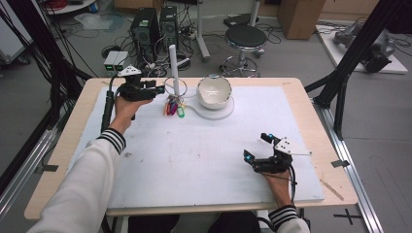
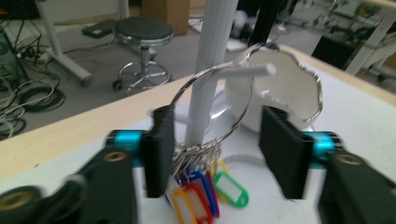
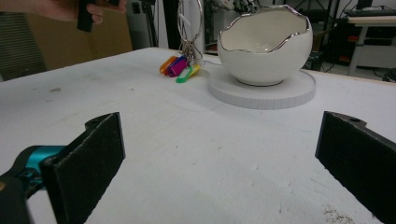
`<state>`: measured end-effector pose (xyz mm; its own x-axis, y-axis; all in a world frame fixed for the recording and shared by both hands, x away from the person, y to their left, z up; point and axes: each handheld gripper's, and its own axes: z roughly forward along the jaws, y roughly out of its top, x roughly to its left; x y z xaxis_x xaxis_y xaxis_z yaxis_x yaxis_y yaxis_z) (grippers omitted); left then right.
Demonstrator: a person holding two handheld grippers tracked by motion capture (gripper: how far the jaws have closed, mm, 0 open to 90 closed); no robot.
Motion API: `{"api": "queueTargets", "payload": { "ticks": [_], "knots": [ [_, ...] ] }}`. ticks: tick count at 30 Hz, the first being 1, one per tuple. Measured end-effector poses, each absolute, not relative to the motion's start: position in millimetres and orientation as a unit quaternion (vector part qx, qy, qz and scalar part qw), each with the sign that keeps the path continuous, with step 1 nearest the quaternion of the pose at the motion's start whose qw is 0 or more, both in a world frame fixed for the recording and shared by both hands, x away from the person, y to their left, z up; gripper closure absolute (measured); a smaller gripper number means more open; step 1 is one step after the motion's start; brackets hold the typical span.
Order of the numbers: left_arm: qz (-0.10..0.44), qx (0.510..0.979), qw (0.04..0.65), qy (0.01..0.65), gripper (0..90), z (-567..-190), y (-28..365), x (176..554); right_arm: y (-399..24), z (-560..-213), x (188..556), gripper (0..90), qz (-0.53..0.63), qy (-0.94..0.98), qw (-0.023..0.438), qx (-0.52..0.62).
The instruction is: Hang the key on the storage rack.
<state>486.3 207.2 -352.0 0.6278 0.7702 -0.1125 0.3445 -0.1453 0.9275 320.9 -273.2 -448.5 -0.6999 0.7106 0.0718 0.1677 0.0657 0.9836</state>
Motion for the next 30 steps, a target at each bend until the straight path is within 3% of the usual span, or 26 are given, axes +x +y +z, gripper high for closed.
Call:
{"api": "queueTargets", "payload": {
  "ticks": [3, 8, 23, 30],
  "knots": [
    [0.21, 0.733, 0.535, 0.364, 29.8, -355, 213, 472, -274, -449, 321, 0.9, 0.609, 0.692, 0.223, 0.316],
    [0.203, 0.735, 0.545, 0.35, 2.6, -367, 219, 437, -273, -449, 320, 0.9, 0.606, 0.693, 0.227, 0.316],
    [0.247, 0.71, 0.577, 0.32, 1.7, -408, 277, 330, -276, -449, 320, 0.9, 0.614, 0.685, 0.223, 0.323],
    [0.262, 0.697, 0.589, 0.313, 1.7, -425, 284, 304, -276, -449, 320, 0.9, 0.614, 0.685, 0.222, 0.323]
  ]
}}
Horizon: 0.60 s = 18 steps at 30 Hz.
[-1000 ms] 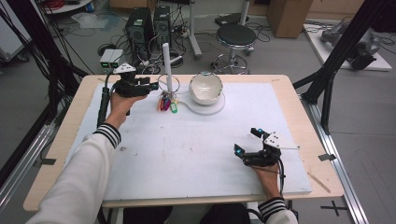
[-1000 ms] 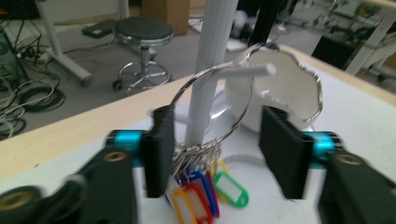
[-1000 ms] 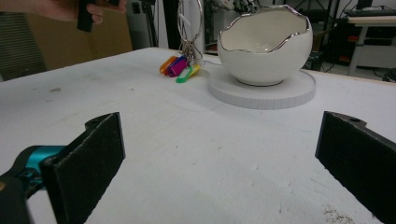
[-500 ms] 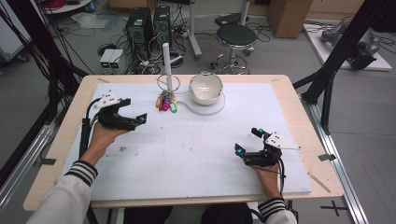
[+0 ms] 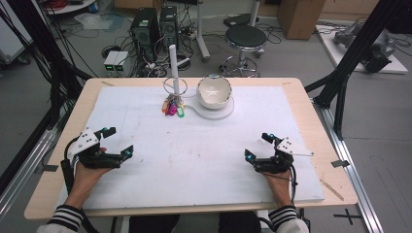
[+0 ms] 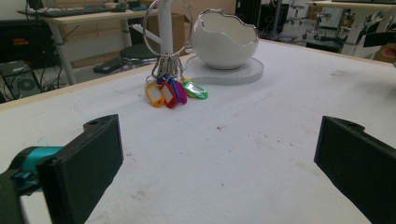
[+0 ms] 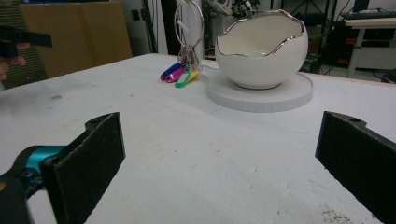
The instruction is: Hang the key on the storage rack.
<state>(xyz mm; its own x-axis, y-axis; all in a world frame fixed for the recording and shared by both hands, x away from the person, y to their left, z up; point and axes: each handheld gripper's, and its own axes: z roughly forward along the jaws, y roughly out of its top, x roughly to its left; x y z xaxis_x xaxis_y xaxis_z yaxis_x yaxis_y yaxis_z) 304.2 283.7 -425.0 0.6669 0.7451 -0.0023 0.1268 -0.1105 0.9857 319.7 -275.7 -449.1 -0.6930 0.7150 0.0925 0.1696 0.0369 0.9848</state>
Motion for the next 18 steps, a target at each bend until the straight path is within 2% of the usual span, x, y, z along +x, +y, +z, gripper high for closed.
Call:
{"api": "queueTargets", "payload": {
  "ticks": [9, 18],
  "knots": [
    [0.265, 0.68, 0.608, 0.313, 1.7, -449, 290, 287, -275, -449, 320, 0.9, 0.613, 0.685, 0.227, 0.32],
    [0.292, 0.648, 0.634, 0.305, 1.7, -452, 294, 279, -275, -449, 319, 0.9, 0.612, 0.685, 0.229, 0.321]
  ]
}}
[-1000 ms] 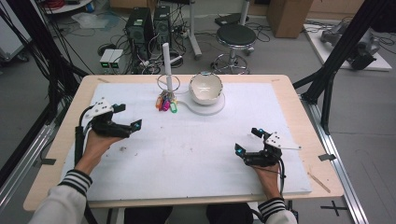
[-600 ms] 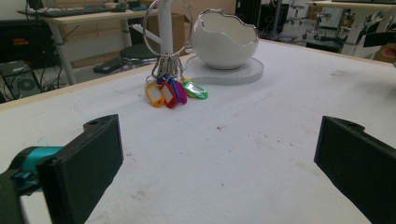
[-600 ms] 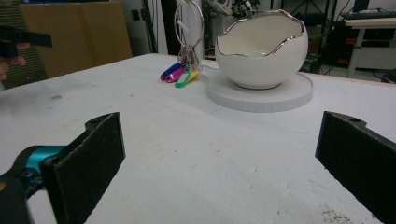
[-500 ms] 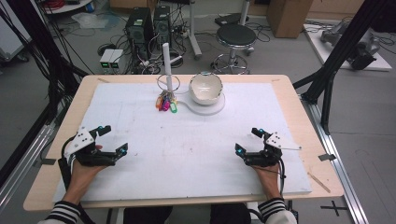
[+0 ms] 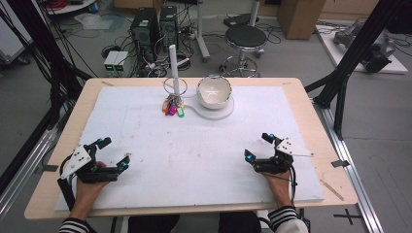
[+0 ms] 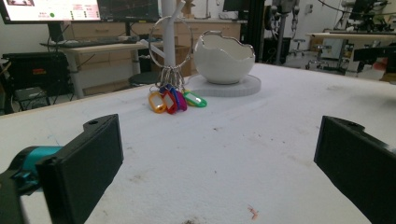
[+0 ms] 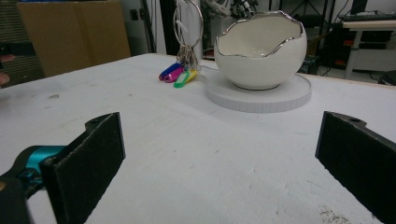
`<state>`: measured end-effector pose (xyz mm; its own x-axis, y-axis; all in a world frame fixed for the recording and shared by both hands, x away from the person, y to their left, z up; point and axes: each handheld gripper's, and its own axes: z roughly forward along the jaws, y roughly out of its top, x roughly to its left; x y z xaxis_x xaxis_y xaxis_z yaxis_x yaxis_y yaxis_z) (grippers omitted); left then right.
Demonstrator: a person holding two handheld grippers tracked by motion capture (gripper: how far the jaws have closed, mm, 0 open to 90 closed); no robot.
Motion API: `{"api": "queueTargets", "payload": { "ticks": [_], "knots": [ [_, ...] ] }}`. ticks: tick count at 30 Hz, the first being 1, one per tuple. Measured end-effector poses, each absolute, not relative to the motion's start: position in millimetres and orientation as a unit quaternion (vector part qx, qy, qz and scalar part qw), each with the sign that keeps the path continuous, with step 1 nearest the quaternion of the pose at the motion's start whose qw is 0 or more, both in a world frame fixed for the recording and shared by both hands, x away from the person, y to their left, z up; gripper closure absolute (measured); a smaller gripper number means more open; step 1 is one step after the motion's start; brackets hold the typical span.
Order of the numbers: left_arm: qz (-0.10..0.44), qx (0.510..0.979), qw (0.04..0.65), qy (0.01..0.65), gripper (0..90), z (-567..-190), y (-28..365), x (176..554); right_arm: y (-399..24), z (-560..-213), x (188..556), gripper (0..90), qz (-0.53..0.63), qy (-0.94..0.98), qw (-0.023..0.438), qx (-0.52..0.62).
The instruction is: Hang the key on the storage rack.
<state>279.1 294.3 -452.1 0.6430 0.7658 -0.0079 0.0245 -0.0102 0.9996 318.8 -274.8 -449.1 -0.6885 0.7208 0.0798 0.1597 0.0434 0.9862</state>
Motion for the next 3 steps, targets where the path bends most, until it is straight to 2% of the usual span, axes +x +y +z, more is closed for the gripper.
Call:
{"api": "queueTargets", "payload": {
  "ticks": [3],
  "knots": [
    [0.294, 0.646, 0.635, 0.307, 1.7, -452.2, 294.3, 278.8, -274.2, -449.2, 319.0, 0.9, 0.611, 0.686, 0.235, 0.317]
  ]
}}
